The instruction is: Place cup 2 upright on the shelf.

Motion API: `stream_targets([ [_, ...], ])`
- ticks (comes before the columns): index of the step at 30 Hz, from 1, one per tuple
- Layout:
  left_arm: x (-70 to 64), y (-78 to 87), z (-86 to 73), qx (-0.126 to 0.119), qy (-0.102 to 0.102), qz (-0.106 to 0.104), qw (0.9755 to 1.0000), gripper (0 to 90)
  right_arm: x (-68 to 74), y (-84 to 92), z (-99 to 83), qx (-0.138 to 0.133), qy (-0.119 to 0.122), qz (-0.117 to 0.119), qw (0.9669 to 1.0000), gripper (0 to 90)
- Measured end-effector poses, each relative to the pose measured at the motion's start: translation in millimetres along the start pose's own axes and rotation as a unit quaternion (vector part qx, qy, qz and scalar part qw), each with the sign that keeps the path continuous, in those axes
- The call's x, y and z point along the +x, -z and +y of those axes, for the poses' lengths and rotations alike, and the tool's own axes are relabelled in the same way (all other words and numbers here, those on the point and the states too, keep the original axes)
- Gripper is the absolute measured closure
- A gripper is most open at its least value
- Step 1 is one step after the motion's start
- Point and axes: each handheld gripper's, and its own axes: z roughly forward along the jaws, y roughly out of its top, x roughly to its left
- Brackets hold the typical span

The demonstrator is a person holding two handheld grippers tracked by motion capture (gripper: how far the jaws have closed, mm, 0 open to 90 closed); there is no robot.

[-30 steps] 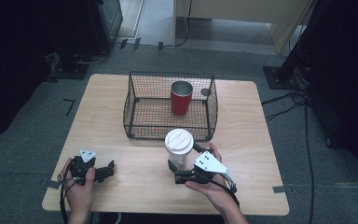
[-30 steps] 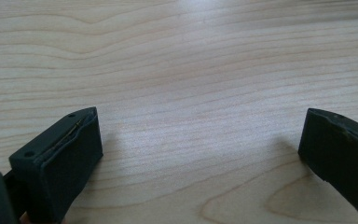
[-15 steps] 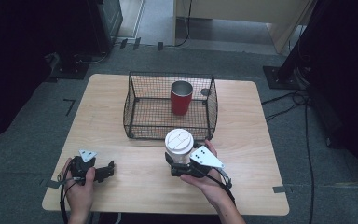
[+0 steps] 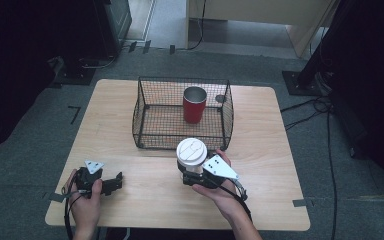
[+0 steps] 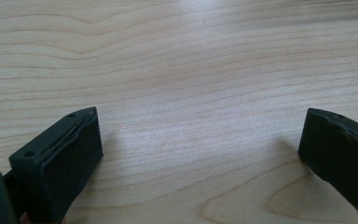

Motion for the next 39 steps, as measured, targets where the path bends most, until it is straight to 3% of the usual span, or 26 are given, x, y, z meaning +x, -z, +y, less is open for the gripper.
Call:
stream_targets([
  [16,0.0,0.0,0.0,0.0,0.0,0.0,1.0,0.2,6.6,-1.0,0.2,-0.015,-0.009,0.009,0.9998,15.7],
  [23,0.0,0.0,0.0,0.0,0.0,0.0,1.0,0.2,7.8,-1.5,-0.4,-0.019,-0.001,0.012,0.9998,15.7],
  [28,0.0,0.0,0.0,0.0,0.0,0.0,1.0,0.2,10.6,-2.4,-1.4,-0.014,0.01,0.019,0.9997,14.8],
  [33,0.0,0.0,0.0,0.0,0.0,0.0,1.0,0.2,9.9,-6.3,-1.6,-0.003,-0.005,0.016,0.9999,9.7],
  [39,0.0,0.0,0.0,0.0,0.0,0.0,1.0,0.2,9.5,-11.4,-0.9,0.002,-0.001,0.017,0.9998,9.9],
])
